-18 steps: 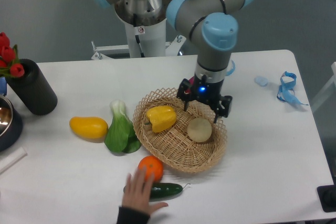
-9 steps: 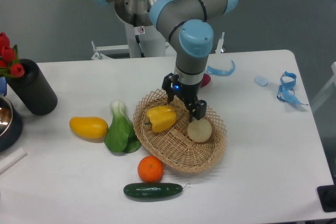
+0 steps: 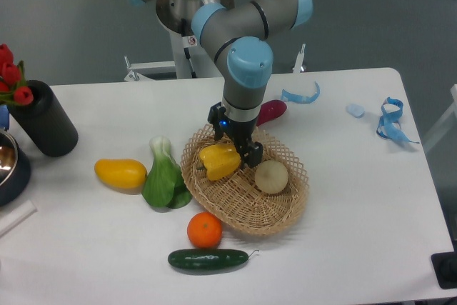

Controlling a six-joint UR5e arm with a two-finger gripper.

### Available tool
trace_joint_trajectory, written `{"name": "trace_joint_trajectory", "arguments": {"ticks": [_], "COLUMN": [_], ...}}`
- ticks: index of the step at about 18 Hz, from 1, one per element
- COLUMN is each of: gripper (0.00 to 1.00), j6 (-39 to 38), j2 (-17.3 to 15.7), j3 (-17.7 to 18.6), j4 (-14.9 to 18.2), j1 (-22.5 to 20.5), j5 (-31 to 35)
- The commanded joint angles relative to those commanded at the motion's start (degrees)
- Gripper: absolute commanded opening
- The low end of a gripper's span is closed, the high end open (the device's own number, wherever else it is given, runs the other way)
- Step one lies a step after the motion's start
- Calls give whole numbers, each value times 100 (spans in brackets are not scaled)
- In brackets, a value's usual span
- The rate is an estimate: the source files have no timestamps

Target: Pick up the yellow pepper from the basket

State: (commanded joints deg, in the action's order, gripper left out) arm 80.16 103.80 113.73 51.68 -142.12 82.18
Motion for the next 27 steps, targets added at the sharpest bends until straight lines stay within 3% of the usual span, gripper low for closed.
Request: {"name": "trace_joint_trajectory", "arguments": {"ticks": [11, 12, 16, 18, 19, 23, 27], "gripper": [100, 97, 32, 7, 1, 0, 0], "j6": [-246, -246, -255, -255, -264, -1157, -1801], "j2": [343, 352, 334, 317, 317, 308, 308], "j3": [-61, -61, -96, -123, -166, -526, -1185], "j4": [-149, -167, -176, -167, -167, -158, -132], "j1": [158, 158, 158, 150, 150, 88, -34], "j5": [-9, -9, 0, 0, 9, -44, -35]}}
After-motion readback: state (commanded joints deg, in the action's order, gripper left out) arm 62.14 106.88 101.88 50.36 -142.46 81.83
